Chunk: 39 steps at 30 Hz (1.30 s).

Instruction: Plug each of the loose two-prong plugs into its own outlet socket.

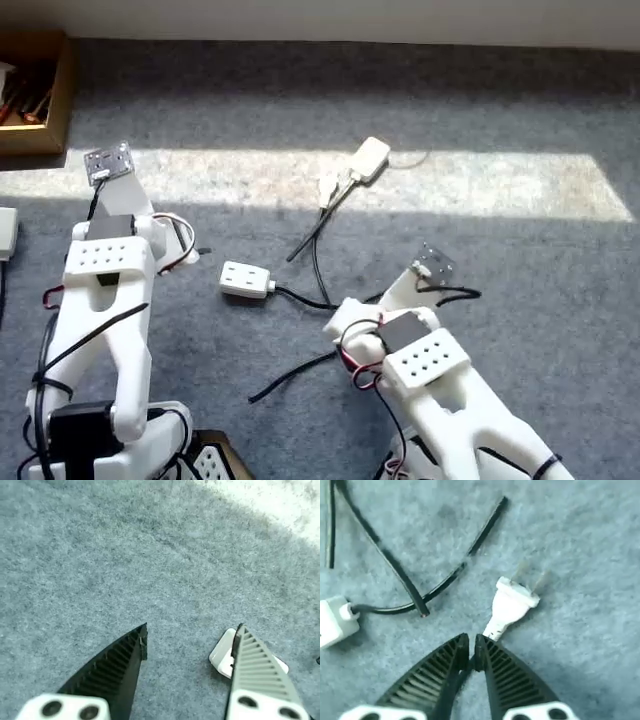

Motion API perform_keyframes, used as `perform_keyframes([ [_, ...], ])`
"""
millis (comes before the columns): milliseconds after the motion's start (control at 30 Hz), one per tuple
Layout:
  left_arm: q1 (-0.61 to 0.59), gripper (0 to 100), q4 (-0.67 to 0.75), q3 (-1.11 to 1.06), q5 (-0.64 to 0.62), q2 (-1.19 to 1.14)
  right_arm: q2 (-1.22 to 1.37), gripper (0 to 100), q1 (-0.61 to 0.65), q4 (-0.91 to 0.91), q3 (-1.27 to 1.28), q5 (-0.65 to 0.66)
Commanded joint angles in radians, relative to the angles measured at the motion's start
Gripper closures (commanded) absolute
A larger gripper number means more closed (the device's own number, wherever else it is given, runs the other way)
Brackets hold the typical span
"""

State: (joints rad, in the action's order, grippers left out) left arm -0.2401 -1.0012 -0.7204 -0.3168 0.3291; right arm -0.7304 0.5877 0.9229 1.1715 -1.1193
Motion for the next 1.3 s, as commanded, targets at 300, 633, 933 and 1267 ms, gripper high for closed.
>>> perform_keyframes([
  [300, 0.039, 72, 0.038, -0.028, -0.005, 0.025, -0.004, 81.7, -0.170, 0.042, -0.056, -0.069],
  [633, 0.039, 72, 0.097, -0.061, -0.005, 0.027, -0.002, 74.1, 0.038, 0.041, -0.039, -0.078],
  [933, 0.039, 72, 0.104, -0.071, -0.006, 0.027, -0.002, 85.3, 0.025, -0.054, -0.024, -0.078],
  [1267, 0.039, 72, 0.104, -0.073, -0.006, 0.031, -0.002, 85.3, -0.018, -0.208, 0.096, -0.078],
])
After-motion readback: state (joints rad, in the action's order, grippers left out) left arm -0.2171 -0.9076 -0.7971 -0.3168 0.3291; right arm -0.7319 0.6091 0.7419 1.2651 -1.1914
